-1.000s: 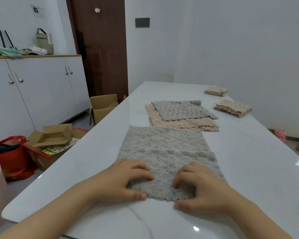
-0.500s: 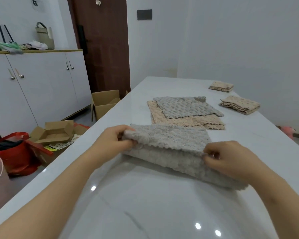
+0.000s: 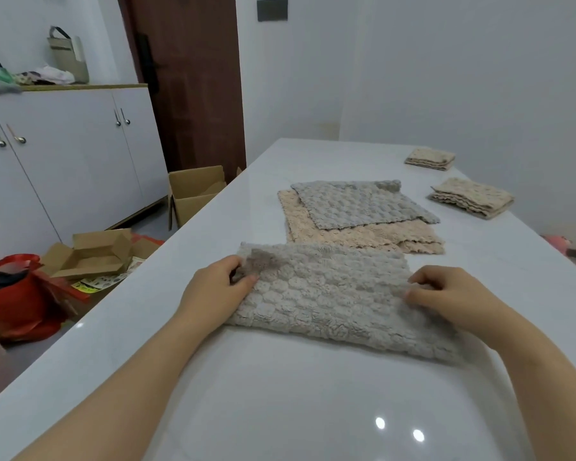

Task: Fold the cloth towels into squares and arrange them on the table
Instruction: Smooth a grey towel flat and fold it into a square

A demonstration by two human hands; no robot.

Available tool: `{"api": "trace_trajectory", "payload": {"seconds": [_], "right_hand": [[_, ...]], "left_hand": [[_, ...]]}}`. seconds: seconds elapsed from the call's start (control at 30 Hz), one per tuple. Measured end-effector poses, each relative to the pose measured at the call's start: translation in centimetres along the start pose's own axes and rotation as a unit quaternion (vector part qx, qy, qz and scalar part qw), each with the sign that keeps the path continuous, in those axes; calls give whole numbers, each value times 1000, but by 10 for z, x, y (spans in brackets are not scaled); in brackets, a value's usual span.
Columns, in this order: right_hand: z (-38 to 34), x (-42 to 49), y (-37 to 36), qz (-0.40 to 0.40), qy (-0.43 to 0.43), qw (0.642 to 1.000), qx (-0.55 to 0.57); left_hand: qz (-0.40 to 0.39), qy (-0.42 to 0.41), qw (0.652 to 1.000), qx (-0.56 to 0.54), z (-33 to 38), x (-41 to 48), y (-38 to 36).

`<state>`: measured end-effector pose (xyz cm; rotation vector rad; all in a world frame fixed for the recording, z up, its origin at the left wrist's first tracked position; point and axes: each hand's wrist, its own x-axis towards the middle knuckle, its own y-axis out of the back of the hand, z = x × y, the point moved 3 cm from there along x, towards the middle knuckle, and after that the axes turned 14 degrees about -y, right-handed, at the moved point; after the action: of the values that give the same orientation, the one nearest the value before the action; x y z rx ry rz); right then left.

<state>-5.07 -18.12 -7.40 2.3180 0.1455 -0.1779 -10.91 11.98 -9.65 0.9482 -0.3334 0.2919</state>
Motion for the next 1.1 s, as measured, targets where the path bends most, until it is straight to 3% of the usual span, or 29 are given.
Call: {"api": "trace_trajectory", "payload": {"seconds": [0.17,0.37,0.5,0.67,0.77,0.93,1.1], "right_hand": [[-3,3,-4,83,62,995,1],[-10,0,-14,27,74,997,-29],[-8,-3,-14,-19,40,999,29],[-4,-3,-15,-35,-12,999,-18],[-5,-4,-12,8,-6,1000,-27],[-14,-5,2,56,5,987,152],[-23,15,0,82,1,978,191]], "left_hand": [[-60,-14,993,105,6,1,5],[-123,26,986,106,-7,0,24],[-77,52,996,5,-7,-3,25],[8,14,999,32,-5,0,21],[45,29,998,-22,-6,1,25],[77,91,979,-165,-14,7,22],[85,111,979,-145,-22,28,16]]}}
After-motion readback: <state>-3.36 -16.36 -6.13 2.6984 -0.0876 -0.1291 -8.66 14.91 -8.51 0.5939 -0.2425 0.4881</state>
